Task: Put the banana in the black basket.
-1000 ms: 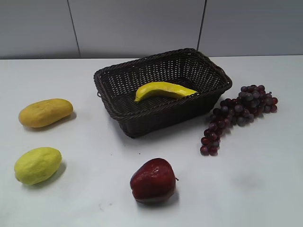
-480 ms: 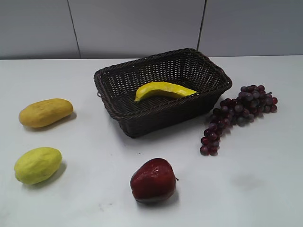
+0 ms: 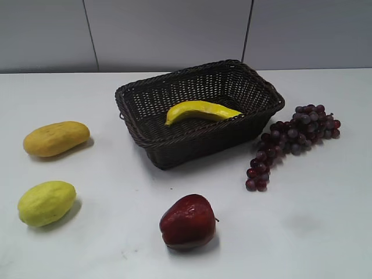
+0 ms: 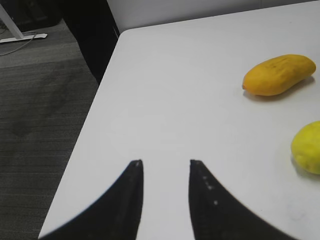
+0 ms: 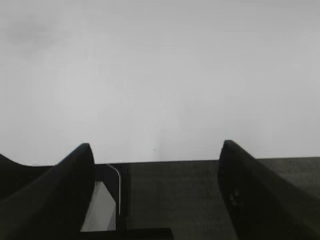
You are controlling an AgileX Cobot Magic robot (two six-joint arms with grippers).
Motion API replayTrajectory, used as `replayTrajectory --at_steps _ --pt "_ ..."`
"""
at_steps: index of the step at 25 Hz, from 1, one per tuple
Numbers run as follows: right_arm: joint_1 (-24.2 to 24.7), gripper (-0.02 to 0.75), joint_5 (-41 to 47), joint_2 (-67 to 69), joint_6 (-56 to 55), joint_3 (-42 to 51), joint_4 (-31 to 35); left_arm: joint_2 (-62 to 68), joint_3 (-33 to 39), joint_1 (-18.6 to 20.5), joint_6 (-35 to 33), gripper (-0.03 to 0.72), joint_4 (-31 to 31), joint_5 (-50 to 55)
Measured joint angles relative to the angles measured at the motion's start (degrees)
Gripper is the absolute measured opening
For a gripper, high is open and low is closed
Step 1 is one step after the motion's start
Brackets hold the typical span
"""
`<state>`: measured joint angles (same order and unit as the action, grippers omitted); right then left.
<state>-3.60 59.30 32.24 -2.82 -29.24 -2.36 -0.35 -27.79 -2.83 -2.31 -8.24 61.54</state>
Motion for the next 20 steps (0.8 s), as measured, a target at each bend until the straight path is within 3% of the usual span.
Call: replayTrajectory --at_steps 7,20 --pt "0.0 0.582 0.2 -12.0 0.0 0.0 0.0 0.0 0.0 0.0 0.0 0.231 0.0 0.0" --pt "0.0 0.582 0.4 -22.2 0.0 0.4 0.0 0.0 0.0 0.0 0.0 0.232 0.0 0.0"
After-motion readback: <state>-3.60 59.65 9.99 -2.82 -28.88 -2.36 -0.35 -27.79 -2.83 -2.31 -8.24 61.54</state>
